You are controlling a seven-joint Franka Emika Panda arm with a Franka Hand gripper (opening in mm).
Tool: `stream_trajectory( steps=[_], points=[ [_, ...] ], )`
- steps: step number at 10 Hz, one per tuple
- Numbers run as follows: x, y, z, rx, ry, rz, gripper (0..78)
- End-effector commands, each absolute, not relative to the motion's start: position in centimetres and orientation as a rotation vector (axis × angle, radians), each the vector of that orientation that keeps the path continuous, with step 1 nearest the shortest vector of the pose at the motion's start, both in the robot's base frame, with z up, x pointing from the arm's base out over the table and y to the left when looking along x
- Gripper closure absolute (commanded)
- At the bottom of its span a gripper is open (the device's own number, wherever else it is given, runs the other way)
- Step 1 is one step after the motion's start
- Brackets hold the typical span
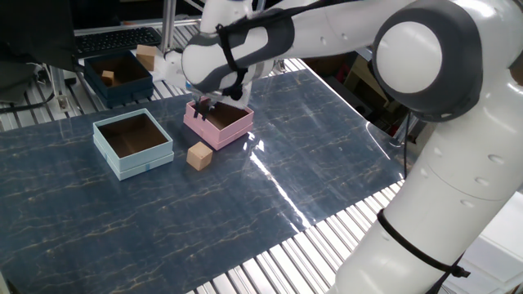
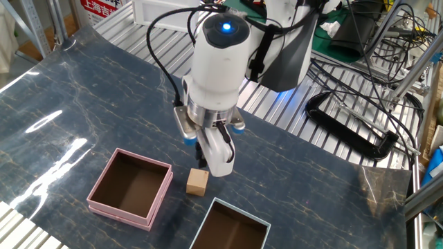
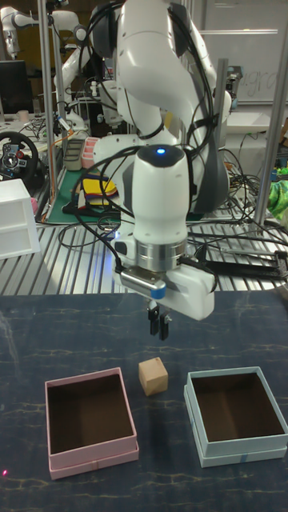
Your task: Move an object from one box to another
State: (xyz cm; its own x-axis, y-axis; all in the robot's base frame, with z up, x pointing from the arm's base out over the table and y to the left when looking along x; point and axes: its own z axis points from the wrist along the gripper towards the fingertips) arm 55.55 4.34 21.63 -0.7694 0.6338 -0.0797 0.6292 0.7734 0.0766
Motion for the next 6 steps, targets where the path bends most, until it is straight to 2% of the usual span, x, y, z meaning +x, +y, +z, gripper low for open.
stream_trajectory(
  steps=[1,6],
  points=[
    [54.54,4.09,19.80,1.098,2.828,0.078,75.7],
    [53.71,3.80,19.47,1.204,2.780,0.064,75.7]
  ],
)
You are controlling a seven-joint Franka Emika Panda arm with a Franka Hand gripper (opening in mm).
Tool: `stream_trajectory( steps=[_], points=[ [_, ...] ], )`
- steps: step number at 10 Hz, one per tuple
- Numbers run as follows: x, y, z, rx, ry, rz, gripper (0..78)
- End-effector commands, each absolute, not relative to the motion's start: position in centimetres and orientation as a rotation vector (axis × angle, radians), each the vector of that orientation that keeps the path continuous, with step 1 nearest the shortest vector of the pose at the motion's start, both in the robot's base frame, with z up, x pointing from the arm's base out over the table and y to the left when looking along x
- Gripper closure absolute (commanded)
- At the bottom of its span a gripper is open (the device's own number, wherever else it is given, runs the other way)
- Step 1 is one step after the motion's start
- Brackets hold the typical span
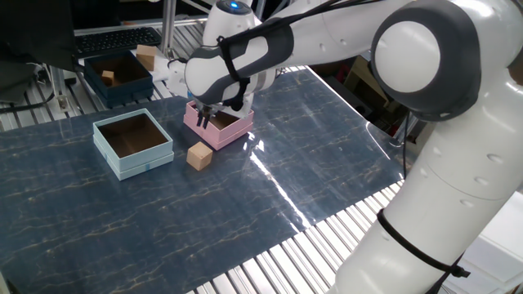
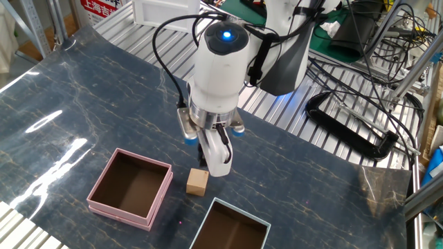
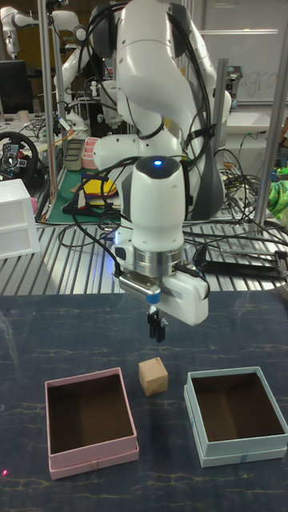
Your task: Move an object from one box to another
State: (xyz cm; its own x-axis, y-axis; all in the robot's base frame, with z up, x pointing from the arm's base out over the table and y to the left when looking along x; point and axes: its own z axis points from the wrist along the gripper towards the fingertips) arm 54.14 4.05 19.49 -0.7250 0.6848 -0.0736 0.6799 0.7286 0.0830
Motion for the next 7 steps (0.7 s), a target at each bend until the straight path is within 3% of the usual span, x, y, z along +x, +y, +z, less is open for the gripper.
stream_trajectory(
  steps=[1,4,5,7],
  points=[
    [53.71,3.80,19.47,1.217,2.775,0.059,75.7],
    [53.71,3.80,19.47,1.238,2.767,0.072,75.7],
    [53.71,3.80,19.47,1.238,2.767,0.072,0.2],
    [53.71,3.80,19.47,1.238,2.767,0.072,0.2]
  ],
)
